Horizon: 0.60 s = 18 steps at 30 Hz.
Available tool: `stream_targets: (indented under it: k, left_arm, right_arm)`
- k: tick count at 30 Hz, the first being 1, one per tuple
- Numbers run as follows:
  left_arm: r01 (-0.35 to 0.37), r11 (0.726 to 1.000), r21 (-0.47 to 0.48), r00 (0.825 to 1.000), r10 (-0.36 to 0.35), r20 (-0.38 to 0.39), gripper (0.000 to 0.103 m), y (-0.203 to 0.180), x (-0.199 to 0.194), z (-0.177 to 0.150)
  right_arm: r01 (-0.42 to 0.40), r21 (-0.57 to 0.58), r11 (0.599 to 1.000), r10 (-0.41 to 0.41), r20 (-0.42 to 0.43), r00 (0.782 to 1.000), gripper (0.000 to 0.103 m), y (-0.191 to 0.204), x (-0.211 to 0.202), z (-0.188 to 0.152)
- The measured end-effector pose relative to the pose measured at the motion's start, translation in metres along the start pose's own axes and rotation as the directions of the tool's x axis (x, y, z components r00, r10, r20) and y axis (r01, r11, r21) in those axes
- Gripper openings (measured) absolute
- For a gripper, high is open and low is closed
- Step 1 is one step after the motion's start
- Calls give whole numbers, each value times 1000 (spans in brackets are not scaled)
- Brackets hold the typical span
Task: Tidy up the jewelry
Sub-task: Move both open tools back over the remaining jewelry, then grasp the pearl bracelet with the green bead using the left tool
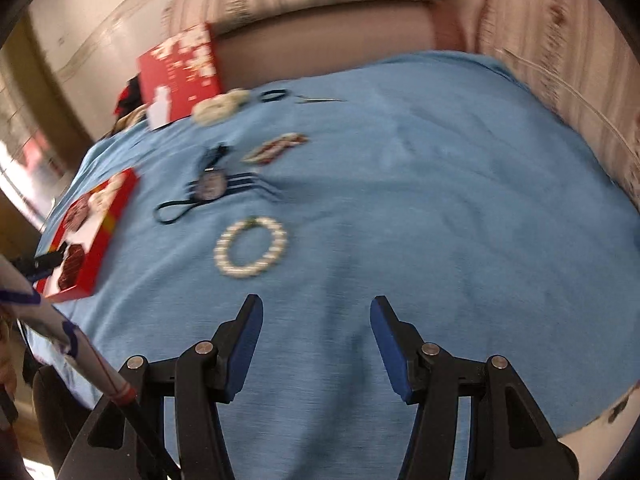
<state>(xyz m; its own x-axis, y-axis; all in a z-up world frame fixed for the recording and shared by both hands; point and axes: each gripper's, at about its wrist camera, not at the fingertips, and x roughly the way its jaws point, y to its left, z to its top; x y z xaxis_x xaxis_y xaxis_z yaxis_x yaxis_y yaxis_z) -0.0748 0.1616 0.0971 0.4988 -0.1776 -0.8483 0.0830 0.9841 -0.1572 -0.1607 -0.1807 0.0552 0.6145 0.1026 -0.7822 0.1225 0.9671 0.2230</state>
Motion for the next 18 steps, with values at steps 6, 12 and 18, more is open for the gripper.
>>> stream_targets:
  k: [6, 12, 18]
  left_arm:
    - [63, 991, 118, 997, -56, -57, 58, -70, 37, -7]
    - [153, 974, 168, 984, -133, -122, 58, -127, 79, -5]
    - [198, 964, 178, 971, -168, -168, 53, -161, 119, 3]
  right_arm:
    - [-12, 39, 999, 12, -2, 1000, 60, -18, 9, -1]
    - [-36, 30, 999, 35, 31, 999, 60, -27, 16, 22]
    - [-41, 48, 998, 40, 28, 999, 60, -38, 33, 42]
